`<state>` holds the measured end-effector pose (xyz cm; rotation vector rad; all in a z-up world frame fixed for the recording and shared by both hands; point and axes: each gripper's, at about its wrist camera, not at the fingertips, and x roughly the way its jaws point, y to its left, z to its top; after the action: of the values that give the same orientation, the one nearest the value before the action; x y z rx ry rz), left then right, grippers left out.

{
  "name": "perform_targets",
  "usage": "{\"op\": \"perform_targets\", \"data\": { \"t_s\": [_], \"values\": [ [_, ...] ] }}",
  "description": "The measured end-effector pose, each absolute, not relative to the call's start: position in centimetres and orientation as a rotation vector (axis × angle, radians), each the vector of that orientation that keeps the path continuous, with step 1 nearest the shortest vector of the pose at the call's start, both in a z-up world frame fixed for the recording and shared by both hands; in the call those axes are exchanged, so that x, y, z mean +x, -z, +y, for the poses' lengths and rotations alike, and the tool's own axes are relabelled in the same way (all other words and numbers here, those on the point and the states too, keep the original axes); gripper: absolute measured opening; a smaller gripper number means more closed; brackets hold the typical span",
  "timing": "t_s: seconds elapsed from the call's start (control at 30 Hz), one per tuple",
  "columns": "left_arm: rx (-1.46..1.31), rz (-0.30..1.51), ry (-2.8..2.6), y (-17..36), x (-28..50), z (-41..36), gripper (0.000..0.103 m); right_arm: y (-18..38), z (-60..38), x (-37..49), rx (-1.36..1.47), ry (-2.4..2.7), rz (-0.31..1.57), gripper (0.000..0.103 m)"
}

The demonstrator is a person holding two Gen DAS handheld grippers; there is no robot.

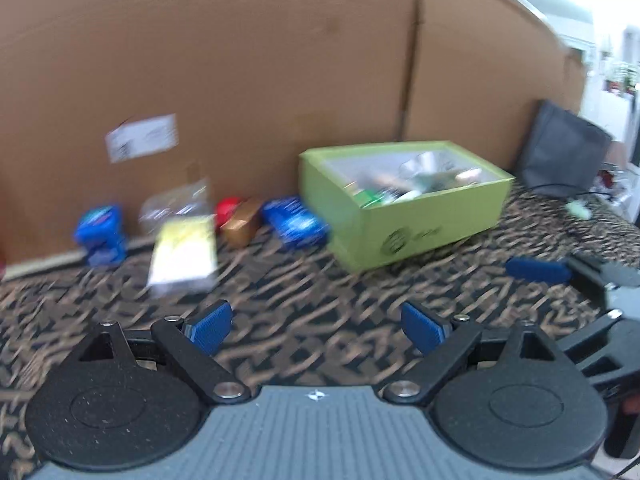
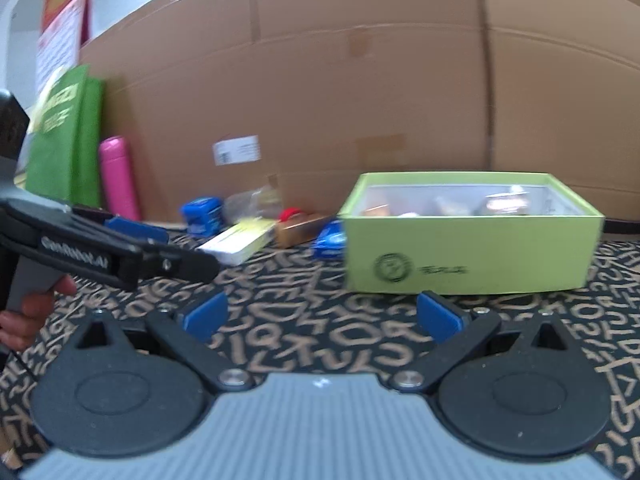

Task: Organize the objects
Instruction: 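Move both tools back toward the white medicine box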

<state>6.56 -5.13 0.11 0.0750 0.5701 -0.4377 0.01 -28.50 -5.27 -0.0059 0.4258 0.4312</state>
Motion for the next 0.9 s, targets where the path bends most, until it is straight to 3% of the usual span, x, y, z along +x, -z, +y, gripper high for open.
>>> {"op": "perform_targets", "data": {
  "t_s": [0.57, 0.9],
  "values": [
    [-0.124, 0.66, 0.195, 3.5, 9.0, 7.3, 0.095, 6.3, -19.2, 2.1, -0.109, -0.547, 0.542, 0.103],
    [-0.064, 0.649, 0.258, 3.2, 15.0, 4.2, 0.095, 8.3, -15.6, 5.8, -0.053, -0.51, 0.605, 0.103]
  ]
}}
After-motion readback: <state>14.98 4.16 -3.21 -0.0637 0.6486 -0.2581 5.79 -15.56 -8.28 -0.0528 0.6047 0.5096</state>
